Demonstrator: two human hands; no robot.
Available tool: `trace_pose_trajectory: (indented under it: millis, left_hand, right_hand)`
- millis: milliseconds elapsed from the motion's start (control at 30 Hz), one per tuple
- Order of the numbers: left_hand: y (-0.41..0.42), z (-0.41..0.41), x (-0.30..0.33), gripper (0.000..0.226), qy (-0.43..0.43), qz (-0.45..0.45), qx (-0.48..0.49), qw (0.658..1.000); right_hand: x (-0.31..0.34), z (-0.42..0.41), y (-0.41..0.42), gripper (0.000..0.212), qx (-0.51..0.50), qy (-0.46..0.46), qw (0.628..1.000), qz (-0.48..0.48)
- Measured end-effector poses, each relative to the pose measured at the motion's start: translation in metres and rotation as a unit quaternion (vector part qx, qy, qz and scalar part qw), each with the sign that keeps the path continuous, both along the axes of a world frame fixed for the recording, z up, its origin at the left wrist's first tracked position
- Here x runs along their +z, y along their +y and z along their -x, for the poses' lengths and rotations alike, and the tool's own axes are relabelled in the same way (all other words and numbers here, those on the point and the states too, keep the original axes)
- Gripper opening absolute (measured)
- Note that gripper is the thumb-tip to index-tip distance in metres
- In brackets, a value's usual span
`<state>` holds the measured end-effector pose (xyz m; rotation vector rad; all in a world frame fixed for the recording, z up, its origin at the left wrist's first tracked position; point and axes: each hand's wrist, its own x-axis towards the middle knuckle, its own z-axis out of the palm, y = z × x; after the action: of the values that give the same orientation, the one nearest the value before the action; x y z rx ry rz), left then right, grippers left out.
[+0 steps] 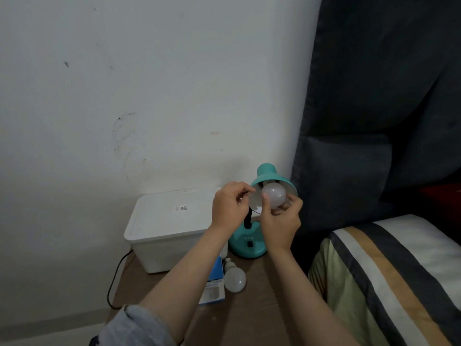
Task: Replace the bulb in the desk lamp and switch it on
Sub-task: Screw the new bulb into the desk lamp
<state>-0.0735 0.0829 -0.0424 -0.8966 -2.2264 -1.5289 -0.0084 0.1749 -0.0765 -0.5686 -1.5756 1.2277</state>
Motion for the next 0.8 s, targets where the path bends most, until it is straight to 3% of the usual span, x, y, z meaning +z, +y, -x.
trace_pose_trajectory:
  millis: [267,467,600,800]
  left_hand:
    - [0.001,0.000,0.000,0.025,0.000,-0.003,0.001,1.000]
    - [0.001,0.002,0.000,0.026,-0.006,-0.010,0.004,1.000]
    - [0.002,0.001,0.000,0.025,0.004,-0.004,0.005,1.000]
    - [0.001,0.001,0.000,0.024,0.009,-0.001,0.002,1.000]
  right_hand:
    - [-0.002,-0.001,-0.006,0.059,-0.007,-0.007,0.997,-0.070]
    - [-0.006,-0.001,0.003,0.049,-0.020,-0.042,0.992,-0.120]
    - [0.000,-0.003,0.007,0.048,-0.027,-0.059,0.997,-0.048]
    - [-0.001,-0.004,0.007,0.055,-0.014,-0.079,0.997,-0.021]
